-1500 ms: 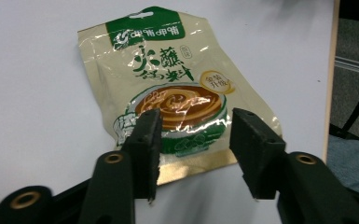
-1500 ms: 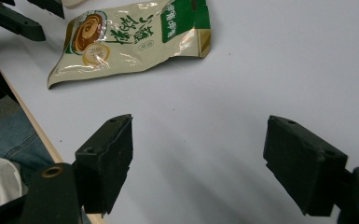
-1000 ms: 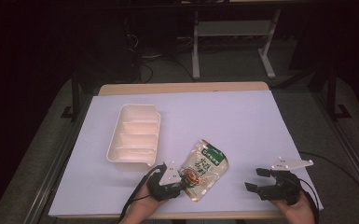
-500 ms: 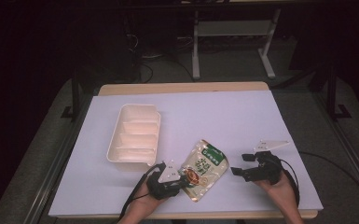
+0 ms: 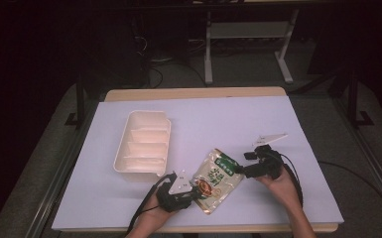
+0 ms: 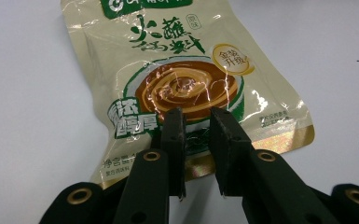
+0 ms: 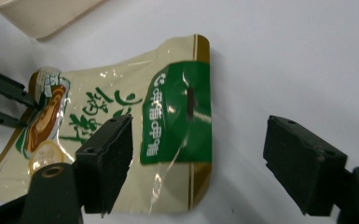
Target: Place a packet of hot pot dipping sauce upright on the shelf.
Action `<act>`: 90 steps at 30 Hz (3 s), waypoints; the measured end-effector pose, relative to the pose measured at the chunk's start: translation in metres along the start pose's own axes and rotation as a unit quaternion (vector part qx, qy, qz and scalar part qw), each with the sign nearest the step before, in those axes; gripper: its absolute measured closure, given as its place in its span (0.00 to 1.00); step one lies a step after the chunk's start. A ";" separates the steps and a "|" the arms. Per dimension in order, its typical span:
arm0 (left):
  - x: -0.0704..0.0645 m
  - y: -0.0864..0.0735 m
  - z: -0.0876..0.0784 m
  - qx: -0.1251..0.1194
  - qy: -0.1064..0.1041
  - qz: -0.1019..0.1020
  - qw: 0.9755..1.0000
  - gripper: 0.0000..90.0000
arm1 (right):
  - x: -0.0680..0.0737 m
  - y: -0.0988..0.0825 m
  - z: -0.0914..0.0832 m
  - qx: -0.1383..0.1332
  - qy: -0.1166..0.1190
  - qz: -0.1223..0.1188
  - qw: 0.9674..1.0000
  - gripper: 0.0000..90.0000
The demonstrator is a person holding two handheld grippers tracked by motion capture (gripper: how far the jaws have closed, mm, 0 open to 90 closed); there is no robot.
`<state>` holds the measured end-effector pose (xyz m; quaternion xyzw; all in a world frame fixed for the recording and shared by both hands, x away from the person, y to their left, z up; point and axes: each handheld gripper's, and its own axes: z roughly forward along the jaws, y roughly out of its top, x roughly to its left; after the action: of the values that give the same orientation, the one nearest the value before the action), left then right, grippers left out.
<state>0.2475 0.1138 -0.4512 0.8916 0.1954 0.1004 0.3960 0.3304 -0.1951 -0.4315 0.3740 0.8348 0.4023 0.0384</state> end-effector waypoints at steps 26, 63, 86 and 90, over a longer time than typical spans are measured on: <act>-0.001 0.000 0.001 0.000 0.004 -0.002 1.000 0.84 | -0.001 0.005 0.017 0.008 0.084 0.000 0.996 0.59; -0.003 -0.002 -0.002 -0.013 0.000 -0.012 1.000 0.67 | 0.023 0.015 0.027 0.037 0.113 -0.002 0.993 0.99; -0.018 -0.012 -0.028 -0.051 -0.017 0.006 0.999 0.44 | 0.044 0.077 -0.008 0.014 0.135 -0.043 0.990 0.99; -0.021 -0.012 -0.027 -0.051 -0.017 0.013 0.998 0.42 | 0.048 0.086 -0.010 0.013 0.140 -0.051 0.989 0.99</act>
<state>0.2161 0.1296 -0.4429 0.8740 0.1721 0.1005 0.4432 0.3433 -0.1359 -0.3527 0.2712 0.8551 0.4373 -0.0635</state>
